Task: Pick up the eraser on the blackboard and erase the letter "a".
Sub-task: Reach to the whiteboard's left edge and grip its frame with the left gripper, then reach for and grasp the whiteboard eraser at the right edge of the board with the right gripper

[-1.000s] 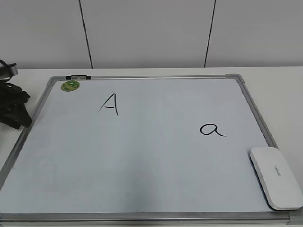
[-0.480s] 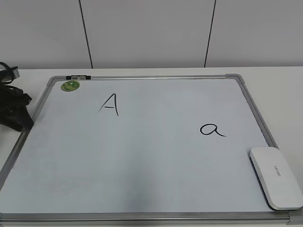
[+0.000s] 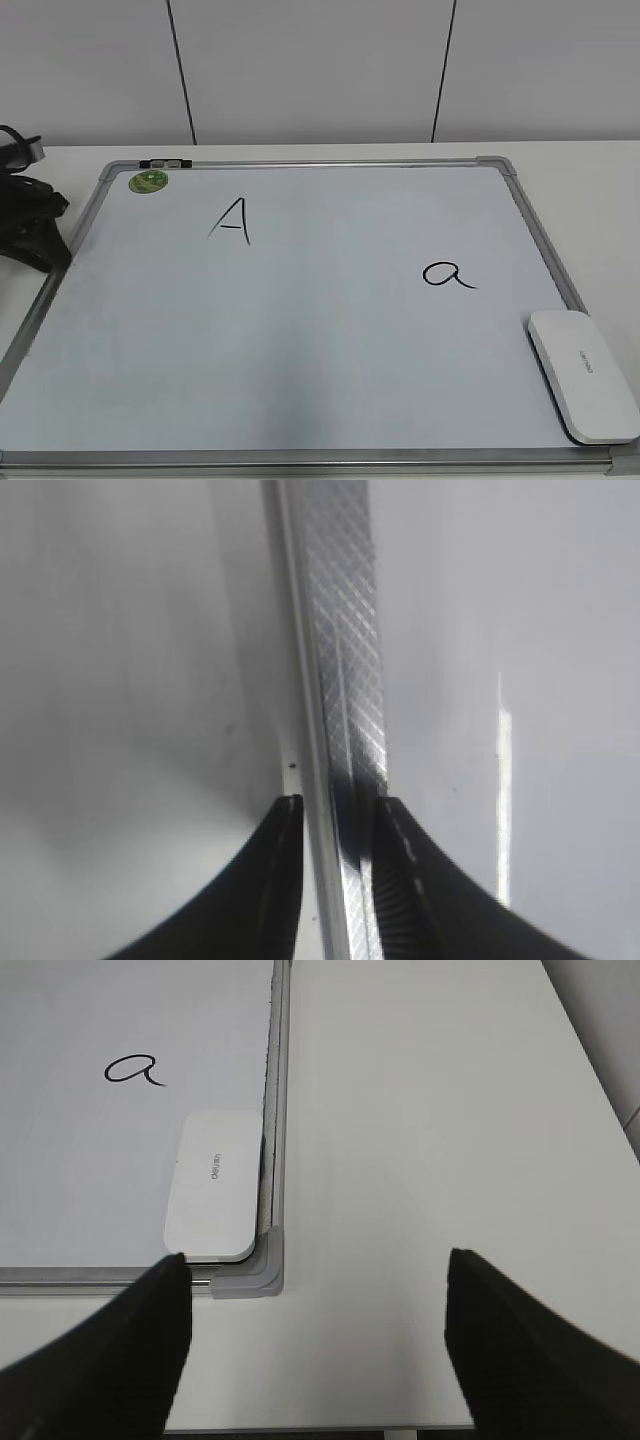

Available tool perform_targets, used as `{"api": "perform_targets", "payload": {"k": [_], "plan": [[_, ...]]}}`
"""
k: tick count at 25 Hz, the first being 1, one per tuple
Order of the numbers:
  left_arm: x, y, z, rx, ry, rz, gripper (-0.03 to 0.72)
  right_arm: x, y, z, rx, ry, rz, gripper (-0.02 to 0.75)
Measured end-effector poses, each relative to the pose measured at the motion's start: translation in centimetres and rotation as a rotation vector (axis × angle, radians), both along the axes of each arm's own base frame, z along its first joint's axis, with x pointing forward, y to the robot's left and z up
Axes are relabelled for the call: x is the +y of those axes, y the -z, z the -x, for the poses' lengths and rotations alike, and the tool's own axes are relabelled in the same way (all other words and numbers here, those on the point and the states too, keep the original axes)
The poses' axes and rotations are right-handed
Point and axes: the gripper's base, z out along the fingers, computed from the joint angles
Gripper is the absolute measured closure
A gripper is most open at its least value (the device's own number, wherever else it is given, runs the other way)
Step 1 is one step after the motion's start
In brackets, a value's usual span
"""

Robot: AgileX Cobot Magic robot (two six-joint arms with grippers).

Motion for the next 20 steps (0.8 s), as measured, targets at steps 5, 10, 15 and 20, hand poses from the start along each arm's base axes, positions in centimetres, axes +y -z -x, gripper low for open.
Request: {"api": "perform_targets", "payload": {"k": [5, 10, 15, 20], "plan": [[-0.05, 0.30, -0.01, 0.010, -0.001, 0.008, 0.535, 0.00, 0.00, 0.00, 0.000, 0.000, 0.000, 0.151], [-0.07, 0.32, 0.00, 0.016, 0.001, 0.010, 0.605, 0.01, 0.00, 0.00, 0.000, -0.001, -0.001, 0.151], [-0.08, 0.32, 0.04, 0.019, 0.003, 0.012, 0.628, 0.06, 0.01, 0.00, 0.000, -0.004, -0.006, 0.151], [-0.08, 0.28, 0.01, 0.018, 0.003, 0.012, 0.629, 0.16, -0.13, 0.01, -0.001, -0.011, -0.016, 0.151]]}}
